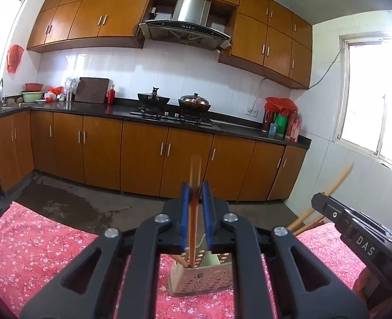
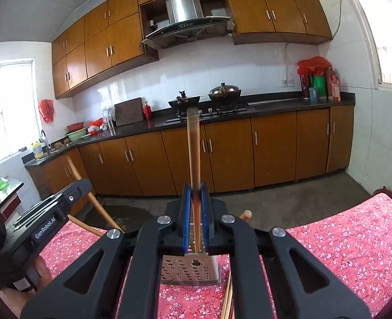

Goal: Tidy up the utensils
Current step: 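Open the left tool over the holder while the right tool releases its chopstick, then close the left tool on a third chopstick while the right tool grasps one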

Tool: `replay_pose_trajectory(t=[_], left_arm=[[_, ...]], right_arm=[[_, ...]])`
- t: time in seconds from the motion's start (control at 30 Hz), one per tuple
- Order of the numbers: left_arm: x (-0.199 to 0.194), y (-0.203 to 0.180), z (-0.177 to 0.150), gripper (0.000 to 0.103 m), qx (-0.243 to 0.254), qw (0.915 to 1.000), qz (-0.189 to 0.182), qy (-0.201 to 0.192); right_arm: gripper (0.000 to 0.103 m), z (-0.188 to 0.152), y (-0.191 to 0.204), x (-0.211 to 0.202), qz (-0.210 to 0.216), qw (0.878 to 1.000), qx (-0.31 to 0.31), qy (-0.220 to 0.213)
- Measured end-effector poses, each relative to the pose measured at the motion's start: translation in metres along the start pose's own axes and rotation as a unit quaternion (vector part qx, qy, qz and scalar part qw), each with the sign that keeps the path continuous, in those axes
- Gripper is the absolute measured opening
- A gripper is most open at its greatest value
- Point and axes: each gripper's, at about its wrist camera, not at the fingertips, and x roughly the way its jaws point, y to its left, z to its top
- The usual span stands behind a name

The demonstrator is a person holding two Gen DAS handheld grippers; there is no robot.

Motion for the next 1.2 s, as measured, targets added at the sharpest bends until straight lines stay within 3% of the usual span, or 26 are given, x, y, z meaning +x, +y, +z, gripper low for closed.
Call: replay_pose_trajectory(t=[0.1,0.4,0.5,0.6,0.8,1.0,1.03,1.1,1.2], left_arm=[[-0.011,0.005,0.007,0.024,-0.002,0.9999,0.004,-0.01],[-0.07,0.032,0.012,0.033,-0.006,0.9991,0.04,-0.015],[-0.085,0.051,-0.008,0.036,0.0,0.9977,0.068,0.008],[-0.084,0.073,-0.045,0.037,0.001,0.9935,0.095,0.063],[-0.066,0.104,-0.116,0.037,-0.014,0.979,0.106,0.173],[-0.058,0.104,-0.164,0.037,-0.014,0.9684,0.093,0.231],[-0.057,0.103,-0.169,0.037,-0.012,0.9671,0.09,0.238],[-0.055,0.1,-0.175,0.036,-0.012,0.9655,0.084,0.246],[-0.051,0.094,-0.182,0.035,-0.012,0.9631,0.071,0.259]], right_arm=[[0.024,0.005,-0.003,-0.008,-0.005,1.0,0.005,-0.008],[0.03,0.008,-0.019,-0.054,-0.048,0.999,0.001,-0.026],[0.03,-0.022,-0.043,-0.057,-0.077,0.997,0.015,0.021],[0.03,-0.067,-0.065,-0.039,-0.081,0.991,0.03,0.099],[0.026,-0.159,-0.069,-0.001,-0.035,0.967,0.046,0.249],[0.026,-0.201,-0.045,0.012,-0.03,0.954,0.02,0.297],[0.023,-0.203,-0.043,0.014,-0.034,0.953,0.015,0.301],[0.008,-0.209,-0.045,0.018,-0.049,0.95,0.006,0.31],[0.008,-0.208,-0.054,0.018,-0.075,0.951,0.015,0.298]])
